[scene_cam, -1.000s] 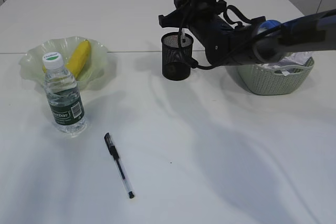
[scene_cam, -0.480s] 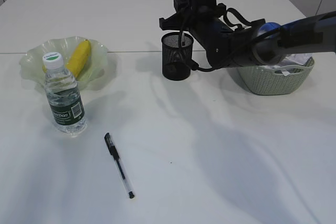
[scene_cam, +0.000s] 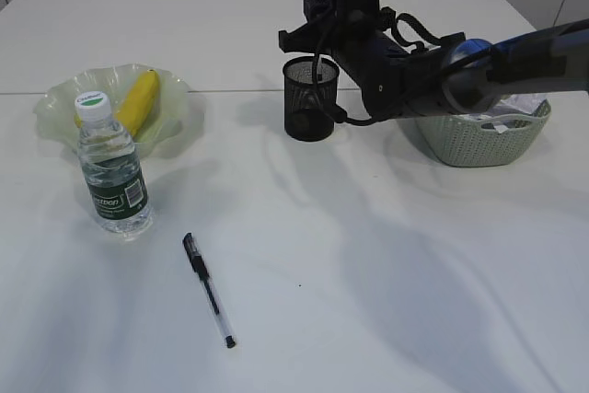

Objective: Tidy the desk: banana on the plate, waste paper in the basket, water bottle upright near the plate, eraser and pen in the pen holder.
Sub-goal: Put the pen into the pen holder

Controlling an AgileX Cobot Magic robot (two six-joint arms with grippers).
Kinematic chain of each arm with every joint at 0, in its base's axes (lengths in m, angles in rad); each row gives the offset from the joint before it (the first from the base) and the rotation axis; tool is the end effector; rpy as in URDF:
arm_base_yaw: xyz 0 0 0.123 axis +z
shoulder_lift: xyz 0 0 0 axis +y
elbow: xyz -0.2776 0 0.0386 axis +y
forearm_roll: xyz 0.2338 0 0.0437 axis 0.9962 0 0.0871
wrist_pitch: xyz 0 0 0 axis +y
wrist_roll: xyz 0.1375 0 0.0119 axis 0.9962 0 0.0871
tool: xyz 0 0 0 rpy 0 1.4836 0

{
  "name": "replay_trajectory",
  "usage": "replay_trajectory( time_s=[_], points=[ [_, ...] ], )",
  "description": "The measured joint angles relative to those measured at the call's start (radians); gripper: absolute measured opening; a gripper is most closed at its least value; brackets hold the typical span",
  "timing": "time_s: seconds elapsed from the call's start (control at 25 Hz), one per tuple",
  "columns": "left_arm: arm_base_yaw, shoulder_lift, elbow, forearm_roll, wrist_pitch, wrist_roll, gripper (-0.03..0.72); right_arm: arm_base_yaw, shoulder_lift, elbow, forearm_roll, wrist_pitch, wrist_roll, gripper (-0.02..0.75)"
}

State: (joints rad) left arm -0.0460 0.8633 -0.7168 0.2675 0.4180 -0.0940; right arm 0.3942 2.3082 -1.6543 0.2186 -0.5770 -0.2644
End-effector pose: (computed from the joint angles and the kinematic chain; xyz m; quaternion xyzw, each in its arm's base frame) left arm 0.2097 0.0052 0.3066 0.0556 0.8482 0.0733 0.5217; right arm 0.5274 0.2017 0.1948 -0.1252 0.6962 0.0689 0.7035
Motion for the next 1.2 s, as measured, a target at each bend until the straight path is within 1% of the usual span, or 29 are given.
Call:
replay_trajectory(
  time_s=[0.12, 0.28, 0.36, 0.76, 1.04, 1.2],
  points=[
    [0.000, 0.000, 0.000, 0.000, 0.000, 0.000, 0.464, 0.000, 0.000, 0.000, -0.020, 0.009, 0.004, 0.148],
    [0.000, 0.000, 0.000, 0.000, 0.000, 0.000, 0.464, 0.000, 0.000, 0.000, -0.026, 0.014, 0.019, 0.235],
    [0.000, 0.000, 0.000, 0.000, 0.000, 0.000, 0.464, 0.000, 0.000, 0.000, -0.028, 0.014, 0.022, 0.255],
    [0.000, 0.000, 0.000, 0.000, 0.000, 0.000, 0.464, 0.000, 0.000, 0.000, -0.032, 0.034, 0.025, 0.267],
    [0.000, 0.000, 0.000, -0.004, 0.000, 0.000, 0.464, -0.004, -0.101, 0.000, -0.035, 0.229, 0.025, 0.270],
    [0.000, 0.000, 0.000, -0.034, 0.000, 0.000, 0.464, -0.004, -0.167, 0.000, -0.037, 0.333, 0.025, 0.270]
  ],
)
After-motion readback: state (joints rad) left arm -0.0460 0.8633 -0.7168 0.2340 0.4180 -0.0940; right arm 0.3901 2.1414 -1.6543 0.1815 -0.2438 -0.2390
